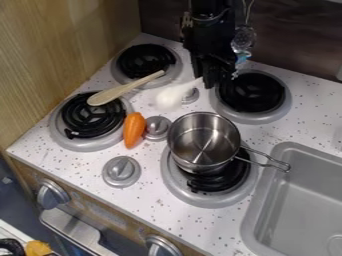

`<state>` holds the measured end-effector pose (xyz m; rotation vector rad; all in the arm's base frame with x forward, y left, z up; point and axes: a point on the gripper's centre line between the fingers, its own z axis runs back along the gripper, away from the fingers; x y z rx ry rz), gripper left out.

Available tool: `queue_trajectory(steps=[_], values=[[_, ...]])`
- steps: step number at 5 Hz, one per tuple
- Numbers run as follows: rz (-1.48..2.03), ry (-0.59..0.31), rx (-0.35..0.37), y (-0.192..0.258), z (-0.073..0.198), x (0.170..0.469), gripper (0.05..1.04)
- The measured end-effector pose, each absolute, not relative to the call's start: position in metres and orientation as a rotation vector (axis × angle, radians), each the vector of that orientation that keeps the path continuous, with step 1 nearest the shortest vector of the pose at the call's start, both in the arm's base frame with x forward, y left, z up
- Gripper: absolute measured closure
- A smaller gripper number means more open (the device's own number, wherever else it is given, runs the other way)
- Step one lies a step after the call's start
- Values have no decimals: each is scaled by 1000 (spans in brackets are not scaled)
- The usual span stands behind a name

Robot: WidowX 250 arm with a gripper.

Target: Put the blue ladle on top of the stainless steel pan

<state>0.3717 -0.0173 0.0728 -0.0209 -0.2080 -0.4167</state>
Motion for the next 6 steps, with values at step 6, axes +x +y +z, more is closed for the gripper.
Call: queue_trajectory(steps=[6], values=[[-65, -178, -147, -32, 44, 312, 877]])
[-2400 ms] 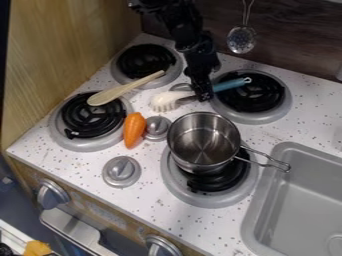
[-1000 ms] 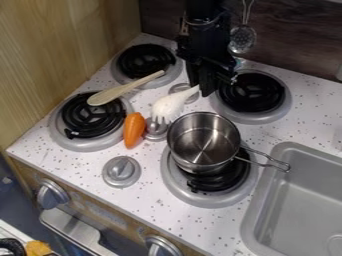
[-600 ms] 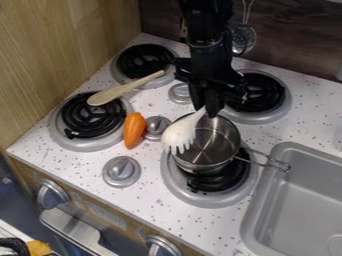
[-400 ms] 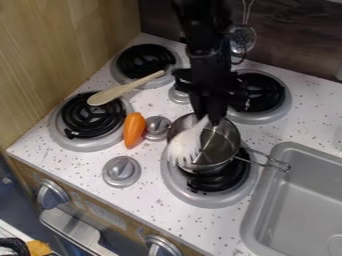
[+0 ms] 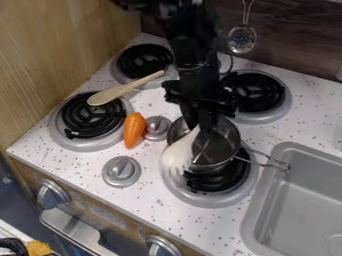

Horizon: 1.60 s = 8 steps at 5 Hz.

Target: Put the blue ladle on top of the stainless steel pan

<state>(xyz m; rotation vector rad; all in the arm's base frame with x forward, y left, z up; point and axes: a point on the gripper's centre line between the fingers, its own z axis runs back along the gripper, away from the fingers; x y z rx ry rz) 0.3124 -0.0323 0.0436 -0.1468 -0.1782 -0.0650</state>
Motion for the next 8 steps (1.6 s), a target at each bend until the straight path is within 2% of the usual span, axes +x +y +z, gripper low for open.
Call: queue_trajectory(steps=[3, 5, 6, 8], values=[[-79, -247, -133, -24, 34, 314, 877], [-94, -249, -153, -27, 32, 314, 877], [-92, -242, -159, -28, 32, 313, 816], [-113, -244, -167, -26, 31, 314, 268]])
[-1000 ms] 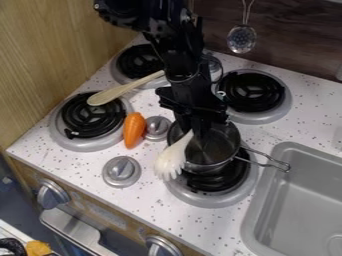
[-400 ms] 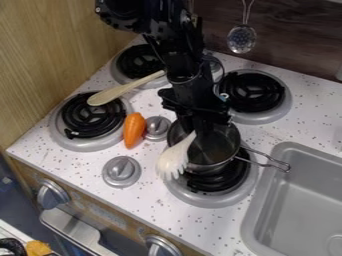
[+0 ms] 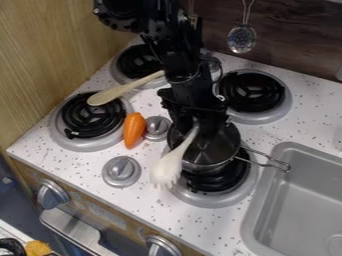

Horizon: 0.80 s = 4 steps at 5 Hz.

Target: Put the blue ladle on top of the stainless steel pan

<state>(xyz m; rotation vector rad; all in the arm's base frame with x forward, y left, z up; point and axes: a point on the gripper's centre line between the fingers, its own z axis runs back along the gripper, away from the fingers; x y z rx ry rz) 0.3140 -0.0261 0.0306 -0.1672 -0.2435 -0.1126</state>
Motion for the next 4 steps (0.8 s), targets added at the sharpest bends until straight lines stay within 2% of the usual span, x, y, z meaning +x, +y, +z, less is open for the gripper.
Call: queue_trajectory(steps=[1, 4], values=[[-120, -232, -169, -19, 27, 308, 83], [-120, -195, -164, -15, 32, 308, 83]])
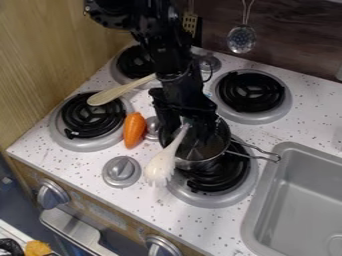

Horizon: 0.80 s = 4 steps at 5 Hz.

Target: Put the blue ladle on top of the stainless steel pan

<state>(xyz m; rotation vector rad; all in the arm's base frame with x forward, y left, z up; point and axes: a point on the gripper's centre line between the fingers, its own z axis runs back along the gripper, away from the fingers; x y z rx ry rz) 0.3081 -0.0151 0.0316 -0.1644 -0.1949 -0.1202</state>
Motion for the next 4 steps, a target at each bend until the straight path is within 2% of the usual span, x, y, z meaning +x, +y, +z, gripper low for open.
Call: queue_trajectory(steps=[2, 4], values=[[-120, -187, -162, -27, 44, 314, 83], [-153, -190, -68, -31, 71, 332, 83]])
